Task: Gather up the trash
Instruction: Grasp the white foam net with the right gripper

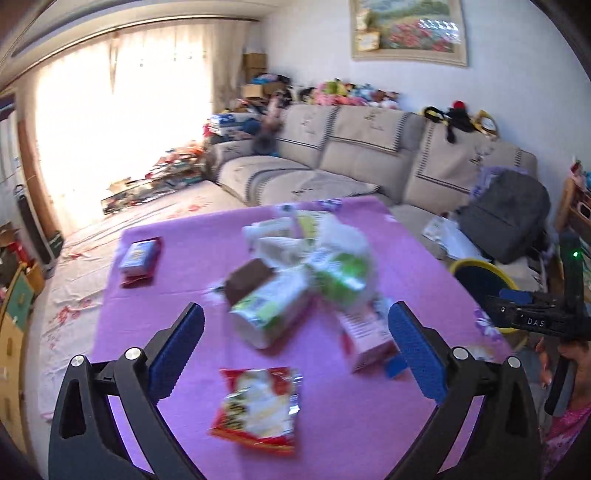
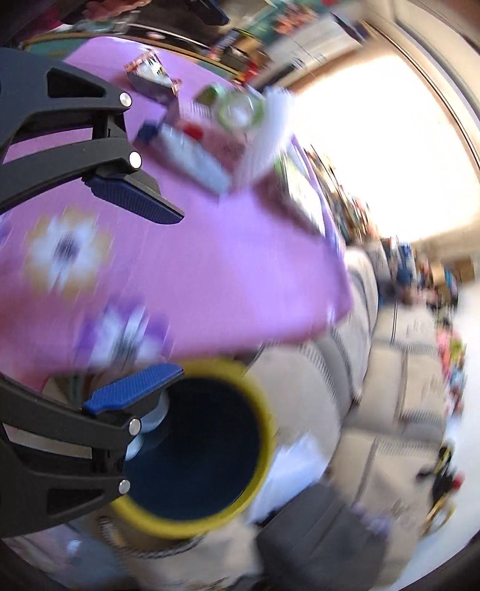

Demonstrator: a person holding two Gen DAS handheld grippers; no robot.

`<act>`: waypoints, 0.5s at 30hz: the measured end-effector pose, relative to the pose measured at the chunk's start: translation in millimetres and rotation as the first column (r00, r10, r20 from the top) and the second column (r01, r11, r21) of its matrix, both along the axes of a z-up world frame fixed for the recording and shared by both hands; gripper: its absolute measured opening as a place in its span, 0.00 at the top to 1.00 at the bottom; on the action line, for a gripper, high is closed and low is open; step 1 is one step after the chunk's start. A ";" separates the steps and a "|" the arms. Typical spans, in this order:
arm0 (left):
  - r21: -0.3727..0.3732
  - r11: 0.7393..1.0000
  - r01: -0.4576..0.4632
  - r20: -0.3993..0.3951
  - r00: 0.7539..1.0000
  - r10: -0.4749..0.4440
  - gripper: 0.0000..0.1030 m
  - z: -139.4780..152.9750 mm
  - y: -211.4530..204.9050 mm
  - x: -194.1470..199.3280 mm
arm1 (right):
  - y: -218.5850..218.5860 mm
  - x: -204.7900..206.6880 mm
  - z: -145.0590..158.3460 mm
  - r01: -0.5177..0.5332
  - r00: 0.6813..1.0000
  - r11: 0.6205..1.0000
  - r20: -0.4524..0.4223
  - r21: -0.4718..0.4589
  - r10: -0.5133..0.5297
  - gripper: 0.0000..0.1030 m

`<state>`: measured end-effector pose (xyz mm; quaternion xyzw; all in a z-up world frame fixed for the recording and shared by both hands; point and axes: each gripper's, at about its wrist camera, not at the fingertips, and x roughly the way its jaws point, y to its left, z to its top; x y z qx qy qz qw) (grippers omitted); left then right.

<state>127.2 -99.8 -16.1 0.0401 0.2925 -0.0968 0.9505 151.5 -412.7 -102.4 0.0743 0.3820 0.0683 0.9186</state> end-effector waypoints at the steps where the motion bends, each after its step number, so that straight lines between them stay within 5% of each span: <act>1: 0.005 1.000 -0.012 0.001 1.000 0.012 0.05 -1.1 10.2 -1.8 | 14.1 6.4 2.6 -0.035 0.999 0.999 0.012 -0.020 0.035 0.28; 7: -0.033 0.999 -0.043 -0.039 0.998 0.042 0.05 -14.3 54.4 -3.3 | 76.8 51.5 5.8 -0.186 0.982 0.975 0.009 -0.118 0.188 0.48; 15: -0.074 0.995 -0.060 -0.069 0.996 0.055 0.05 -27.8 62.0 -1.8 | 107.2 99.8 -7.1 -0.289 0.957 0.941 -0.039 -0.176 0.287 0.56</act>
